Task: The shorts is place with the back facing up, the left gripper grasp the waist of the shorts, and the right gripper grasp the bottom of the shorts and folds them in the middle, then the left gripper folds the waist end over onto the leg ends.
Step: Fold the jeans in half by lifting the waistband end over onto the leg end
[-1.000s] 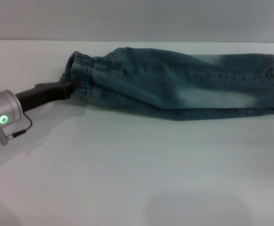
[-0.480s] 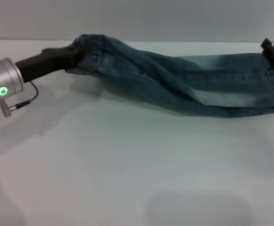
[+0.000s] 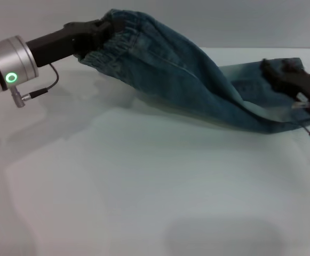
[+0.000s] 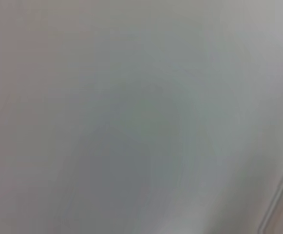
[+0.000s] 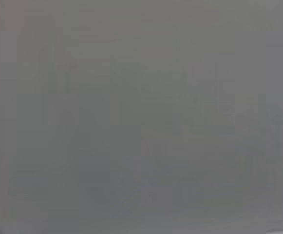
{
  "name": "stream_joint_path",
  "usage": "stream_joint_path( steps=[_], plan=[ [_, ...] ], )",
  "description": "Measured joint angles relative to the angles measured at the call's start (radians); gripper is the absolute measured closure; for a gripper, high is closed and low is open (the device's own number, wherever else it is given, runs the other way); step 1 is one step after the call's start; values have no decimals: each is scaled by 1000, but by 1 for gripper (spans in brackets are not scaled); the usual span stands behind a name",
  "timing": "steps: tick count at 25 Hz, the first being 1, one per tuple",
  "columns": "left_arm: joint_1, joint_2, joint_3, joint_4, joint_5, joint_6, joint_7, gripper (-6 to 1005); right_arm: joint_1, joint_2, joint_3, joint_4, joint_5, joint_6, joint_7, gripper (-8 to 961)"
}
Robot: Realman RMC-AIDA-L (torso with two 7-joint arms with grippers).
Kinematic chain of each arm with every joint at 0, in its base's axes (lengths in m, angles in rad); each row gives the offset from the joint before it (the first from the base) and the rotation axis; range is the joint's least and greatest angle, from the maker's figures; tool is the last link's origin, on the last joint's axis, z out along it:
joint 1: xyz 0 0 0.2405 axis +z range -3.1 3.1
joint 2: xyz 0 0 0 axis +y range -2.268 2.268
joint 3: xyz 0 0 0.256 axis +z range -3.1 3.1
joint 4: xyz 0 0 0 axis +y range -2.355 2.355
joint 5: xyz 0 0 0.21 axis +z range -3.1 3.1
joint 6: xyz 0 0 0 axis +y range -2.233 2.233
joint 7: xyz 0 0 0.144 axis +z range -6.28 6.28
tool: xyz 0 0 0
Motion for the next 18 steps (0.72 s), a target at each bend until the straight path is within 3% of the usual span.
stream_joint_path(
  steps=[10,18],
  plan=[
    [-71,-6,11,-6,-22,53,-2,961,71,7,-94,84,-20,-6,-14,426],
    [-102,-6,27,-4,-27,71,-12,962,145,10,-91,195,-122,-71,-4,426]
  ],
)
